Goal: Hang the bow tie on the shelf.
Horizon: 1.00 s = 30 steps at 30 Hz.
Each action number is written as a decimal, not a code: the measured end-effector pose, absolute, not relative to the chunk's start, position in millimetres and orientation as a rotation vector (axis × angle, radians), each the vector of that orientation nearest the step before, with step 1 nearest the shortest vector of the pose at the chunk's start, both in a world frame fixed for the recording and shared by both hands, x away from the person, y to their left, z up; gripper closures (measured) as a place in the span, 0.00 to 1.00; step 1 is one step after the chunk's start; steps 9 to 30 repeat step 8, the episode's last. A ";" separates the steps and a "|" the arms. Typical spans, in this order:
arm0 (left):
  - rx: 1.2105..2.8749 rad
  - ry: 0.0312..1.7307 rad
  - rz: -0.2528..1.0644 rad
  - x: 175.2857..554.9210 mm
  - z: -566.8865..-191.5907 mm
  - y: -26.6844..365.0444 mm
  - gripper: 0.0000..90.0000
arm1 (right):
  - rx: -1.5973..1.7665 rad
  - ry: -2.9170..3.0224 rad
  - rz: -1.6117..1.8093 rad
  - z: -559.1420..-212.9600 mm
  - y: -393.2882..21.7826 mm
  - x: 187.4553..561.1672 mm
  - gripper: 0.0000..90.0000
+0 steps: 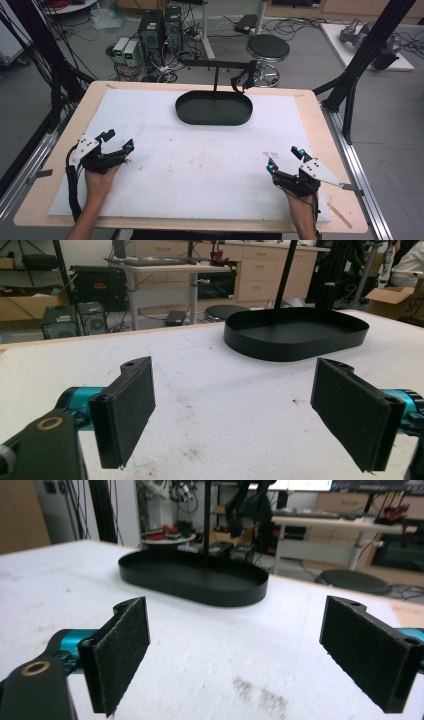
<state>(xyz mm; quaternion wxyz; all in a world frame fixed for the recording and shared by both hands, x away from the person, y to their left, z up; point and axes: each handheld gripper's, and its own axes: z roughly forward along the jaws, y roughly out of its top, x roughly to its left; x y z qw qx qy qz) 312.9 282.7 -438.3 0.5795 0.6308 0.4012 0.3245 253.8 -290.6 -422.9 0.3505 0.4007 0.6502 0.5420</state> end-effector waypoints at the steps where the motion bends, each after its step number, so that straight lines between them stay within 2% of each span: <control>1: 1.473 0.939 0.758 312.9 -438.3 282.5 0.20 | 1.047 1.693 1.401 -425.7 -289.3 254.0 0.13; 6: 1.474 0.936 0.758 312.8 -438.3 282.5 0.20 | 1.068 1.726 1.385 -434.1 -287.4 256.2 0.13; 30: 1.473 0.937 0.757 312.7 -438.2 282.2 0.20 | 1.068 1.724 1.388 -434.1 -287.4 255.9 0.13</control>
